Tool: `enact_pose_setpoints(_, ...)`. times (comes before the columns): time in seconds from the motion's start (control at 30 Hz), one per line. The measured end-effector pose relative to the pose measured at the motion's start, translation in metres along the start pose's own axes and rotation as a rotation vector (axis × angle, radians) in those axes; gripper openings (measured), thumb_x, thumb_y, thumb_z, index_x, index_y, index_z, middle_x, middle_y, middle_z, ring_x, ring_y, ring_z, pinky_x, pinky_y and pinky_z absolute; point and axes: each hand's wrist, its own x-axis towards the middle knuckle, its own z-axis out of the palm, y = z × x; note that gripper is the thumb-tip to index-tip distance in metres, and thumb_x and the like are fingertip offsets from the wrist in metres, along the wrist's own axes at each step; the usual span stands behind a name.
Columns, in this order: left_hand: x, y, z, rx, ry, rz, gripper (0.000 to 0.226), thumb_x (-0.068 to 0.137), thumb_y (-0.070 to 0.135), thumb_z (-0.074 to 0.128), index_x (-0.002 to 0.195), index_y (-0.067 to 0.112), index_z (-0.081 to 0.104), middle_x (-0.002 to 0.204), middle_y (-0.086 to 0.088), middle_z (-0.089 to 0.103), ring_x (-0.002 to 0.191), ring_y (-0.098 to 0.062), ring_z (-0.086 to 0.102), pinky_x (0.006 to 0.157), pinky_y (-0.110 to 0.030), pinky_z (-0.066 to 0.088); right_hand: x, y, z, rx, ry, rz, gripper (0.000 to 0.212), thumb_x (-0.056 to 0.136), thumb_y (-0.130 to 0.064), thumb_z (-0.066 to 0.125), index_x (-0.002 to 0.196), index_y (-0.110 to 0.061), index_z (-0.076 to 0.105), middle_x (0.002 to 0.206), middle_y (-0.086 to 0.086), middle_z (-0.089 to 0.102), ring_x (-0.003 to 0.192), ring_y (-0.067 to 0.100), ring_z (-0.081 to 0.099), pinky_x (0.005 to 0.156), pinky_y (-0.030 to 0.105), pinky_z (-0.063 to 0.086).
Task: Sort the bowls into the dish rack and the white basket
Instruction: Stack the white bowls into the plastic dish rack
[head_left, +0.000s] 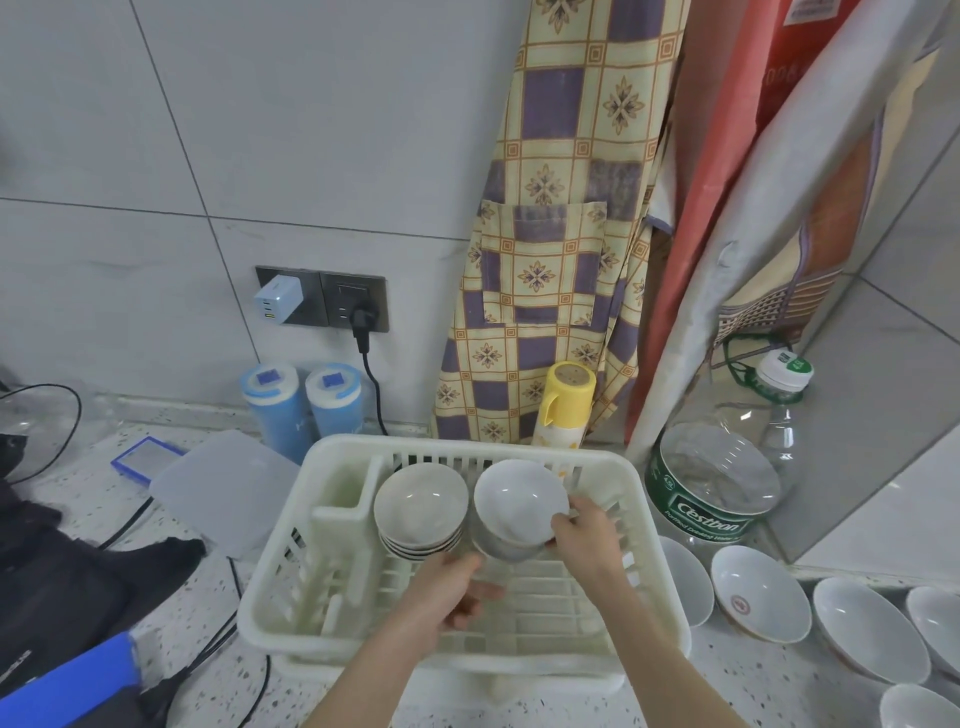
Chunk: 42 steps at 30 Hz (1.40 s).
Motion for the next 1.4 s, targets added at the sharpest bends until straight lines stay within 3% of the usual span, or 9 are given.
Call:
enact_pose_setpoints(0.27,0.018,-0.008,0.010,-0.089,0.060,-0.003,0.022,0.092,0.027,0.062,0.104,0.009,0.060,0.085,-0.016,0.076,0.040,-0.013,0.050,0.038,-0.019,0.030,0.005,0.009,0.009,-0.100,-0.036,0.024,0.033,0.087,-0.009,0.047,0.117,-0.009,0.060,0.089,0.006,0.065,0.086,0.028,0.064,0.065,0.031,0.047)
enact_pose_setpoints(0.53,0.030,-0.014,0.020,-0.163,0.151,0.059,0.017,0.093,0.020,0.064,0.082,0.007,0.064,0.065,-0.008,0.074,0.037,-0.011,0.052,0.036,-0.019,0.031,0.009,0.013,0.014,-0.139,-0.030,0.041,0.038,0.086,-0.013,0.047,0.123,-0.012,0.057,0.093,0.005,0.065,0.088,0.027,0.059,0.066,0.031,0.043)
enact_pose_setpoints(0.83,0.025,-0.013,0.022,-0.194,0.179,0.083,0.013,0.092,0.013,0.063,0.089,0.002,0.069,0.067,-0.008,0.075,0.037,-0.010,0.051,0.038,-0.018,0.032,0.010,0.016,0.015,-0.149,-0.031,0.047,0.038,0.090,-0.019,0.049,0.127,-0.015,0.054,0.093,0.002,0.062,0.088,0.025,0.058,0.068,0.031,0.043)
enact_pose_setpoints(0.97,0.025,-0.012,0.022,-0.185,0.186,0.082,0.014,0.091,0.012,0.063,0.092,-0.001,0.070,0.068,-0.010,0.074,0.039,-0.012,0.052,0.039,-0.019,0.032,0.009,0.017,0.014,-0.033,-0.052,0.080,0.038,0.089,-0.021,0.056,0.126,-0.016,0.056,0.112,0.003,0.067,0.099,0.025,0.064,0.080,0.035,0.051)
enact_pose_setpoints(1.03,0.026,-0.012,0.021,-0.190,0.183,0.081,0.015,0.091,0.011,0.063,0.092,-0.002,0.070,0.067,-0.009,0.074,0.040,-0.013,0.052,0.038,-0.018,0.031,0.010,0.018,0.013,-0.003,-0.068,0.115,0.029,0.087,-0.021,0.055,0.114,-0.015,0.061,0.097,0.001,0.071,0.090,0.024,0.067,0.080,0.036,0.054)
enact_pose_setpoints(1.13,0.028,-0.012,0.021,-0.189,0.176,0.076,0.014,0.091,0.009,0.062,0.089,-0.003,0.069,0.065,-0.010,0.074,0.039,-0.012,0.050,0.037,-0.018,0.030,0.010,0.018,0.014,-0.004,-0.093,0.129,0.012,0.086,-0.021,0.052,0.090,-0.019,0.063,0.058,-0.004,0.068,0.065,0.016,0.060,0.060,0.028,0.045)
enact_pose_setpoints(1.27,0.031,-0.012,0.020,-0.190,0.174,0.072,0.014,0.092,0.009,0.062,0.082,0.002,0.068,0.065,-0.010,0.074,0.039,-0.013,0.049,0.036,-0.018,0.028,0.008,0.016,0.013,0.024,-0.106,0.129,0.012,0.087,-0.022,0.052,0.076,-0.026,0.057,0.058,-0.004,0.068,0.072,0.019,0.064,0.061,0.029,0.044)
enact_pose_setpoints(1.4,0.030,-0.012,0.020,-0.189,0.171,0.058,0.014,0.091,0.010,0.062,0.082,0.001,0.068,0.065,-0.010,0.074,0.038,-0.012,0.048,0.038,-0.019,0.028,0.007,0.015,0.011,0.011,-0.103,0.132,0.015,0.084,-0.016,0.051,0.075,-0.019,0.063,0.056,-0.003,0.069,0.072,0.021,0.063,0.063,0.029,0.046)
